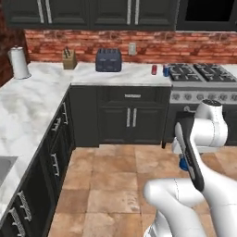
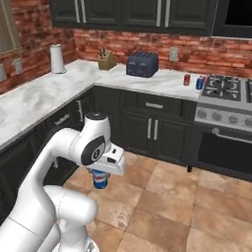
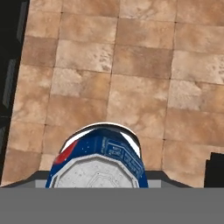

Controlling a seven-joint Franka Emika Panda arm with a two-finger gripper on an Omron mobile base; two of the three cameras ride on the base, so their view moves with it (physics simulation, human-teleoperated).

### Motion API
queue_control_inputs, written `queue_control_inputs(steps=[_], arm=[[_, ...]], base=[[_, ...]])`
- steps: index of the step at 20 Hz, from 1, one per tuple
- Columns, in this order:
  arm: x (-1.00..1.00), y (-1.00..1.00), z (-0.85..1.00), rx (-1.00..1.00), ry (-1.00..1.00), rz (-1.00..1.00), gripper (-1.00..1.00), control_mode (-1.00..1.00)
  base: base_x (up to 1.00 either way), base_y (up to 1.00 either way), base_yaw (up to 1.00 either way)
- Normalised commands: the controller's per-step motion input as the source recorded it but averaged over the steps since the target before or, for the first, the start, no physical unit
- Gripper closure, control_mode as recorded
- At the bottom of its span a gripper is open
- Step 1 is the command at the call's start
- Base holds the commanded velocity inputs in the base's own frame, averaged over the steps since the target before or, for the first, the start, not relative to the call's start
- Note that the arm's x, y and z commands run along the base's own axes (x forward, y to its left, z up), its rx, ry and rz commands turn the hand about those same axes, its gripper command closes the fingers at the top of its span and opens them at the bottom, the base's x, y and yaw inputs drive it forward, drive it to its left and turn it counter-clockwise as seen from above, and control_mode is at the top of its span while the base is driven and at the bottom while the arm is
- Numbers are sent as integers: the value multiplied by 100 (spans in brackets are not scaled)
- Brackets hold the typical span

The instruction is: Four empty soda cans are scattered around the kitchen. Gather all the cans and cluster them next to the stove for recycling.

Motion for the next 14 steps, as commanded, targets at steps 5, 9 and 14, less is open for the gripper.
queue_control_inputs(steps=[5,9,14], arm=[[0,0,0,0,0,0,100,100],[0,0,0,0,0,0,100,100],[0,0,0,0,0,0,100,100]], base=[[81,-9,-23],[100,0,-3],[99,-10,0]])
